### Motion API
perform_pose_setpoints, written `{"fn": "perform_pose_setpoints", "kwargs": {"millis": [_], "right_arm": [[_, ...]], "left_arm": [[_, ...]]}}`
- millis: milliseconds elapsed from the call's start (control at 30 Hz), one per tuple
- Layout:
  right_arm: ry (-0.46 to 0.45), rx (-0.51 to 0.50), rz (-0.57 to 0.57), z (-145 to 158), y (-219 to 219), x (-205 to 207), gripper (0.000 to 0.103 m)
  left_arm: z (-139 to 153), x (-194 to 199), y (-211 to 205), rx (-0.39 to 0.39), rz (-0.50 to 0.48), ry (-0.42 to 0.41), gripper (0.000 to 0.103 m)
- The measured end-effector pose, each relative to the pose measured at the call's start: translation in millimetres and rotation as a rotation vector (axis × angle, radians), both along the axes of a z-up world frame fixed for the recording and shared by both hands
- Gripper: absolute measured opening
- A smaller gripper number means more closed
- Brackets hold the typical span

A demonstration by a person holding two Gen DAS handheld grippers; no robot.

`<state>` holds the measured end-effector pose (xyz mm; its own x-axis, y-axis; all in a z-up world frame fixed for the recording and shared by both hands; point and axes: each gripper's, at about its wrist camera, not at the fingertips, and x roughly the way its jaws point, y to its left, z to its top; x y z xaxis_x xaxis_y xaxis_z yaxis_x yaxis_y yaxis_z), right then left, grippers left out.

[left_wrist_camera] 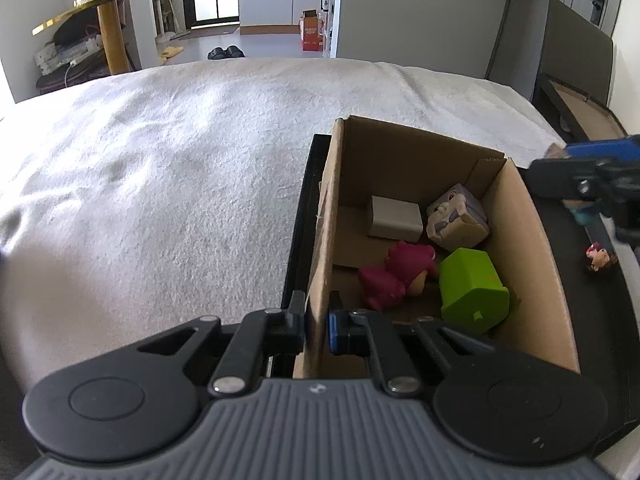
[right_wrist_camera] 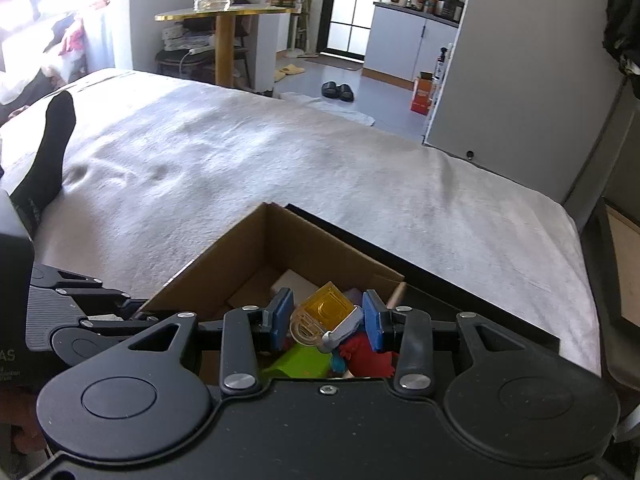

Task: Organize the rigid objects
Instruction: 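Carry the yellow-and-red figurine with the right gripper into the box, then open the right gripper to release the figurine in the box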

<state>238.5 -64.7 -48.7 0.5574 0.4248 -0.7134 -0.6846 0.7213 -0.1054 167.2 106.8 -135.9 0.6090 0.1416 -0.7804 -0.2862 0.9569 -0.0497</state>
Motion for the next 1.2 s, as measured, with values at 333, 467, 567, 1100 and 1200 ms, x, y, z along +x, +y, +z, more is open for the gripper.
{"fn": "perform_pose_setpoints", "kwargs": {"millis": [333,467,567,1100,1200], "right_arm": [[0.018,0.000,0.023,-11,22,5,0.038],[0.025,-0.004,0.033,-18,28,6,0.038],[0.043,-0.007,0.028,-25,31,9,0.039],[0.063,0.028,0.013,-15,4,0,0.045],[0.066,0.027,0.004,-14,-3,-1,0.049]], "left_arm": [[0,-2,6,-0.034,0.005,-0.007,0.011],[0,-1,7,-0.040,0.006,-0.006,0.011],[-1,-1,8,-0.044,0.009,-0.007,0.011],[0,0,7,-0.036,0.014,0.000,0.011],[2,0,4,-0.012,0.013,-0.002,0.012]]}}
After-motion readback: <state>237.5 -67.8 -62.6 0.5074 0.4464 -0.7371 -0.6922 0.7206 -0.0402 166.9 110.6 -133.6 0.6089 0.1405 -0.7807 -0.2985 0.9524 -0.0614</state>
